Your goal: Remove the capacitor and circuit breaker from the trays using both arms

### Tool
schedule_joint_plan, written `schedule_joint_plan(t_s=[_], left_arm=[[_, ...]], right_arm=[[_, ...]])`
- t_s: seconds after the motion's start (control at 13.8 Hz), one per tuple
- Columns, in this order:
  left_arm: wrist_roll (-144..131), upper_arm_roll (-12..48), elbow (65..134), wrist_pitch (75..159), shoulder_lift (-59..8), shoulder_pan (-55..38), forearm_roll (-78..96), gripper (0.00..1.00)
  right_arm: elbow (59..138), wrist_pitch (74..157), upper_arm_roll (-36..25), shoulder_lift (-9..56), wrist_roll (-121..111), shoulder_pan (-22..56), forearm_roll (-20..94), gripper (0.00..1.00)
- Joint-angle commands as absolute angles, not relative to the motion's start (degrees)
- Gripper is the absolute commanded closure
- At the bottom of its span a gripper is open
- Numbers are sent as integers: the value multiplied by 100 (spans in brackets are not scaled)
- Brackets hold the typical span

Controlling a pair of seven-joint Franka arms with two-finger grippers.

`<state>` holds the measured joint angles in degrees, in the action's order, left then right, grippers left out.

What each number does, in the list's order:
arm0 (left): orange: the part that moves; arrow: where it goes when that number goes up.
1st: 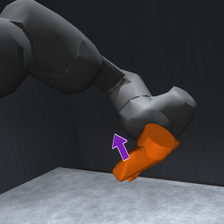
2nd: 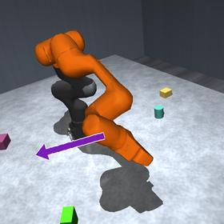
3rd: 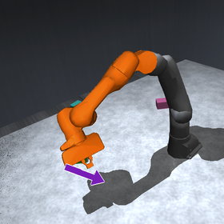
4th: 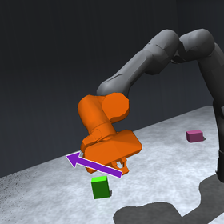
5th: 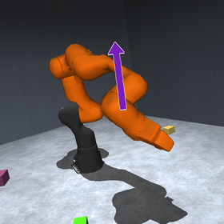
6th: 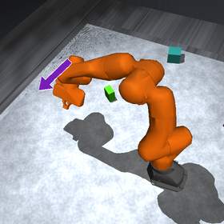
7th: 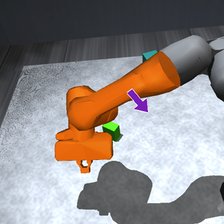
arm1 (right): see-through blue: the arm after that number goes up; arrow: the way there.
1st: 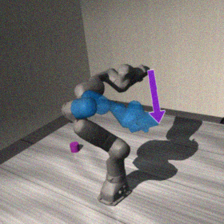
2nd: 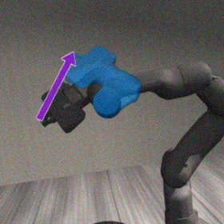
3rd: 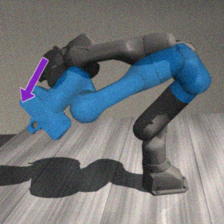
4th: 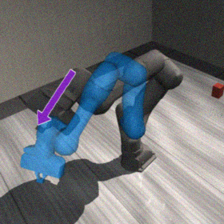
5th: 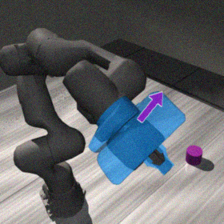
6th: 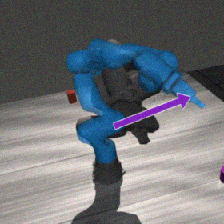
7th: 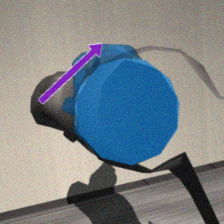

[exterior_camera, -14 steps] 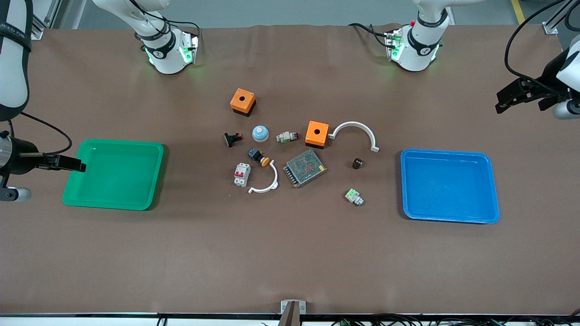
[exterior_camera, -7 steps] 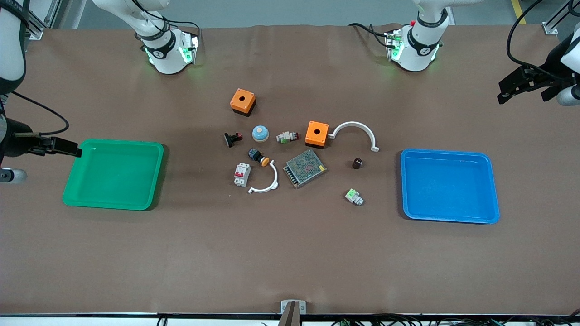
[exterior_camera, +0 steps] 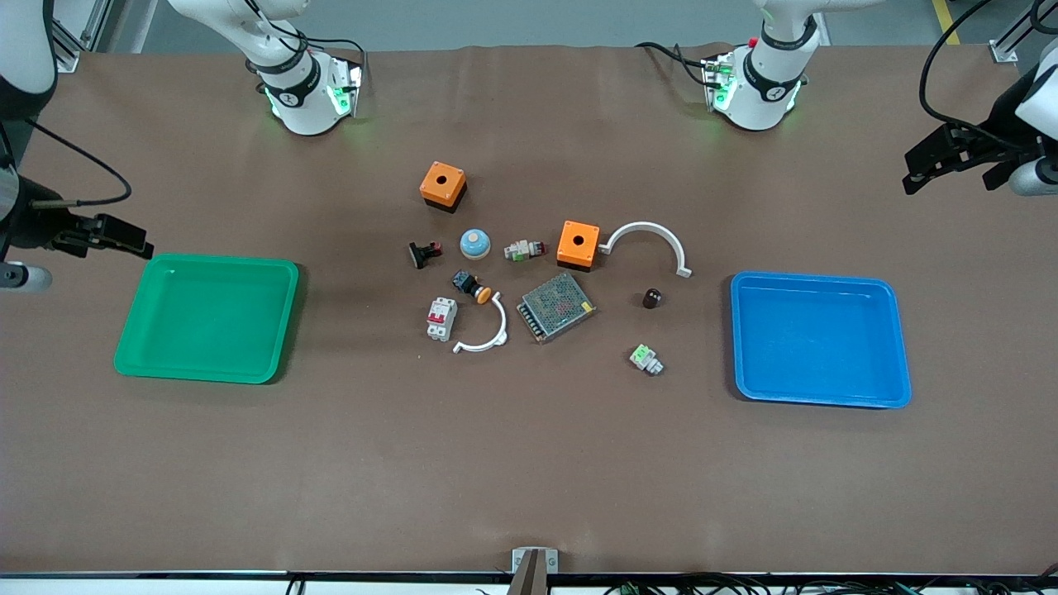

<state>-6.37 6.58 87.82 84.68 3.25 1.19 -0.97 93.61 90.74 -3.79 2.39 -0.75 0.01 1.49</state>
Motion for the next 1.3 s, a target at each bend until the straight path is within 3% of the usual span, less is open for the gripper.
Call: schedule_joint_plan(t_s=[0.0, 1.23], left_arm=[[-589, 686, 8877, 8543, 396, 158, -9, 0], [-589, 694, 8850, 8508, 387, 237, -44, 0]], right_arm=[[9992, 9219, -360, -350, -44, 18, 105, 0], [10107, 9211, -387, -817, -105, -9, 141, 0]])
